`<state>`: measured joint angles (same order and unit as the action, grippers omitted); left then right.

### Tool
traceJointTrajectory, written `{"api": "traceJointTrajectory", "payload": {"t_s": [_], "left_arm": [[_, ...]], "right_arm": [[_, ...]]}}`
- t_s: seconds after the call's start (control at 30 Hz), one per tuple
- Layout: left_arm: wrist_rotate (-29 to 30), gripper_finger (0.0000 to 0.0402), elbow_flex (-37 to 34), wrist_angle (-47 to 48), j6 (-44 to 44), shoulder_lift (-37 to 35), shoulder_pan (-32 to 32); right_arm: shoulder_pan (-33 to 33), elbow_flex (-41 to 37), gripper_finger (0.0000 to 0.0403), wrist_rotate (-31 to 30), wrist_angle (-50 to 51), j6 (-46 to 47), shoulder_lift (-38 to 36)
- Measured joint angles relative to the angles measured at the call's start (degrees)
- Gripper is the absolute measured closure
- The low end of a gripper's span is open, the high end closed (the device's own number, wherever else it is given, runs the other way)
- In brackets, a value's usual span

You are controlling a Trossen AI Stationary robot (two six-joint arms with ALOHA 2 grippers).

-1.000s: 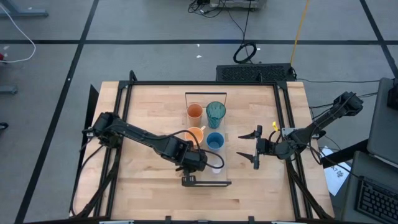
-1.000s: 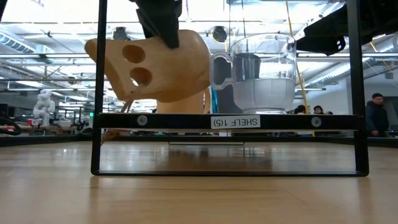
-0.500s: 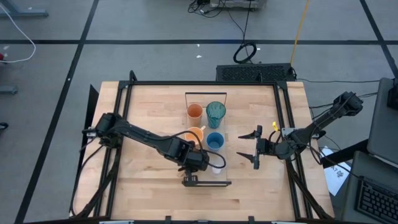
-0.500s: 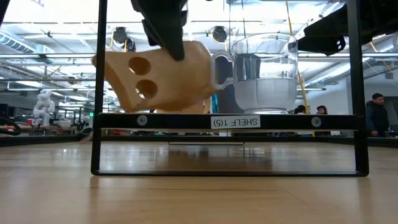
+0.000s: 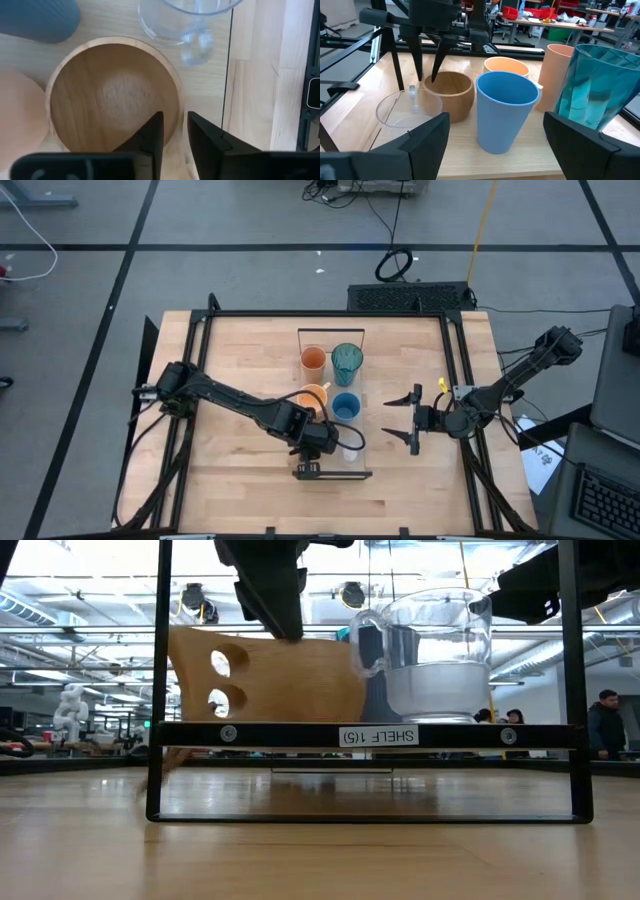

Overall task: Stack small to large cups/mugs on shelf
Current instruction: Put the brown mug on the shelf, then return to Home Position

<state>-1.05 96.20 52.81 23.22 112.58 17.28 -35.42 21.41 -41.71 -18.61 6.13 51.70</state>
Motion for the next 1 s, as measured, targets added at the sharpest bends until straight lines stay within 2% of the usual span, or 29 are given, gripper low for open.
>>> {"api": "traceJointTrajectory", "payload": {"t_s": [0.2,0.47,0.57,0.67,0.83,1.0], "left_arm": [[0.9,0.0299,0.0,-0.1,-0.2,-1.0,-0.1],[4.3,0.0298,0.0,0.4,-3.4,-7.3,-0.2],[7.8,0.0298,0.0,0.5,-5.8,-11.4,-0.1],[15.0,0.03,0.0,1.1,-8.4,-15.8,0.5],[24.1,0.0331,0.0,1.1,-13.7,-21.9,1.7],[28.9,0.0389,-0.1,1.3,-17.9,-25.0,2.4]], "right_arm": [[0.0,0.0,0.0092,0.0,0.0,0.0,0.0],[1.0,0.0,0.0092,-0.2,-3.6,-2.1,0.0],[1.8,0.0,0.0092,-0.2,-7.8,-5.9,-0.1],[2.8,0.1,0.0095,-0.1,-10.8,-9.8,-1.5],[4.8,0.6,0.0137,1.1,-10.6,-12.3,-5.5],[7.3,0.6,0.0211,5.7,-9.6,-14.1,-9.5]]}}
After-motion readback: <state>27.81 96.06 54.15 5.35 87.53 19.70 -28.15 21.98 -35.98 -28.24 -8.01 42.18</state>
